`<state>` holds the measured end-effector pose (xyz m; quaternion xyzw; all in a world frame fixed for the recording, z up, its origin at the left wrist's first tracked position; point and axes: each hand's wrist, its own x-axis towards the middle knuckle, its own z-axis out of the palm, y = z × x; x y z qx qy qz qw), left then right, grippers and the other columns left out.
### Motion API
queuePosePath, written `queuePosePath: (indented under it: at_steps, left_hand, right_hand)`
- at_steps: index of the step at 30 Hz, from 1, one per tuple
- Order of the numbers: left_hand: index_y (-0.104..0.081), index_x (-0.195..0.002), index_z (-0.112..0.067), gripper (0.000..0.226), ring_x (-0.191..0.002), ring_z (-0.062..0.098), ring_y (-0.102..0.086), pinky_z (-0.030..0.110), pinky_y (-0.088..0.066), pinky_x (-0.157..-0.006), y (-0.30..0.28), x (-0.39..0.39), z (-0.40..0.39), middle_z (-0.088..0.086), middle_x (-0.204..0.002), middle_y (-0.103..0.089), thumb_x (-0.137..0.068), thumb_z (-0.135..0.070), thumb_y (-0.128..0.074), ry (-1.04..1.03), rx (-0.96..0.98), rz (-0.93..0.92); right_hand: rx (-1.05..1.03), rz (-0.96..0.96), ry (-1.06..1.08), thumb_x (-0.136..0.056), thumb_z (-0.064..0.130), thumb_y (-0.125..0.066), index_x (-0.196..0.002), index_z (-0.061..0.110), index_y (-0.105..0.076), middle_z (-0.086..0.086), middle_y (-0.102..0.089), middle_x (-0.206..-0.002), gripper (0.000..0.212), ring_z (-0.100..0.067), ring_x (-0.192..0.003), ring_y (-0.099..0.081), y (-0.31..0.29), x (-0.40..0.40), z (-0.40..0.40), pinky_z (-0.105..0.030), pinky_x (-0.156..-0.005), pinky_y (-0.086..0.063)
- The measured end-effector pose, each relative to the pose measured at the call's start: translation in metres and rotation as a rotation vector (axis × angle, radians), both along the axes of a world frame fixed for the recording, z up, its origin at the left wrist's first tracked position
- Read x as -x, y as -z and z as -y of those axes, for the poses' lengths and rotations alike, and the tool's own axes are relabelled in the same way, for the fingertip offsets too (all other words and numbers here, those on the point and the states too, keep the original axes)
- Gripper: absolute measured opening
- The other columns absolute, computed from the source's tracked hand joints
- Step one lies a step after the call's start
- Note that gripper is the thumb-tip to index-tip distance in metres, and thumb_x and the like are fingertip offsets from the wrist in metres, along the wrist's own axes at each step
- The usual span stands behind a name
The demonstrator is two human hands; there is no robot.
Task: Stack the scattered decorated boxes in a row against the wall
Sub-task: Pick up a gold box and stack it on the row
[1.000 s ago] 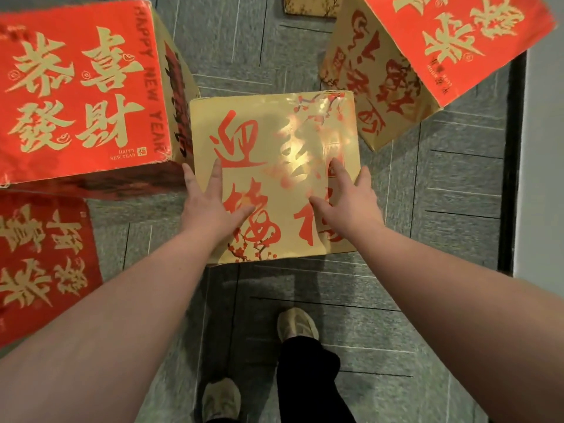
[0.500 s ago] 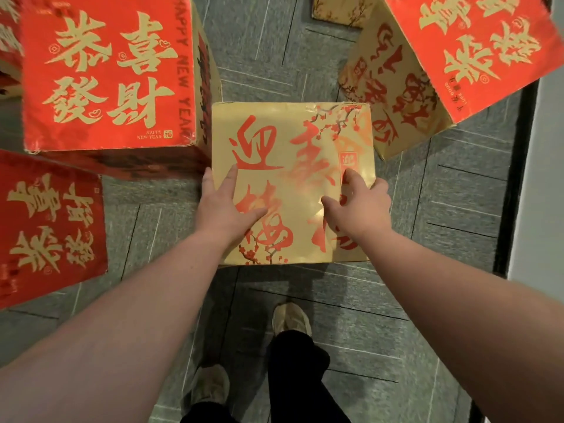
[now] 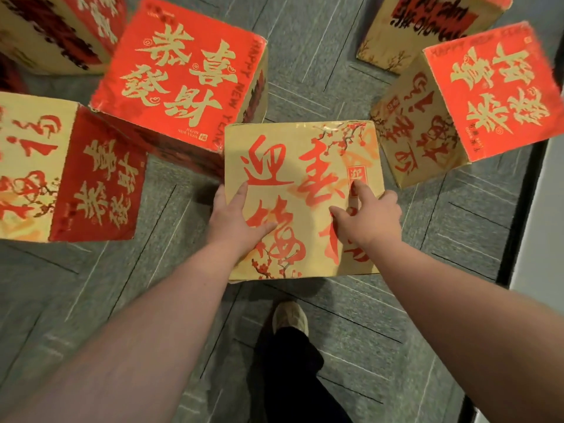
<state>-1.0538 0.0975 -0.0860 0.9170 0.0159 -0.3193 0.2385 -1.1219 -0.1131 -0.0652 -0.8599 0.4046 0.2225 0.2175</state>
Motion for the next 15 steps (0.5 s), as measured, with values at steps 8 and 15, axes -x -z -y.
queuePosePath:
  at_steps: [8, 15]
  left_hand:
    - [-0.014, -0.150, -0.036, 0.096, -0.142, 0.026, -0.021, 0.044, -0.030, -0.110, -0.033, 0.060, -0.087, 0.001, -0.158, -0.004, -0.075, -0.052, -0.072, -0.104, 0.003, 0.005]
    - [-0.014, -0.150, -0.036, 0.096, -0.142, 0.030, -0.020, 0.046, -0.032, -0.108, -0.066, 0.126, -0.194, 0.002, -0.159, -0.002, -0.075, -0.056, -0.069, -0.222, -0.056, 0.007]
  right_hand:
    - [0.006, 0.046, -0.121, -0.083, 0.061, -0.059, -0.144, 0.041, -0.028, -0.013, -0.029, -0.135, 0.071, -0.037, -0.130, -0.031, -0.031, 0.033, -0.082, -0.057, -0.099, -0.042]
    - [-0.004, 0.090, -0.309, -0.084, 0.058, -0.059, -0.141, 0.039, -0.033, -0.013, -0.028, -0.139, 0.066, -0.037, -0.131, -0.030, -0.056, 0.066, -0.183, -0.054, -0.098, -0.042]
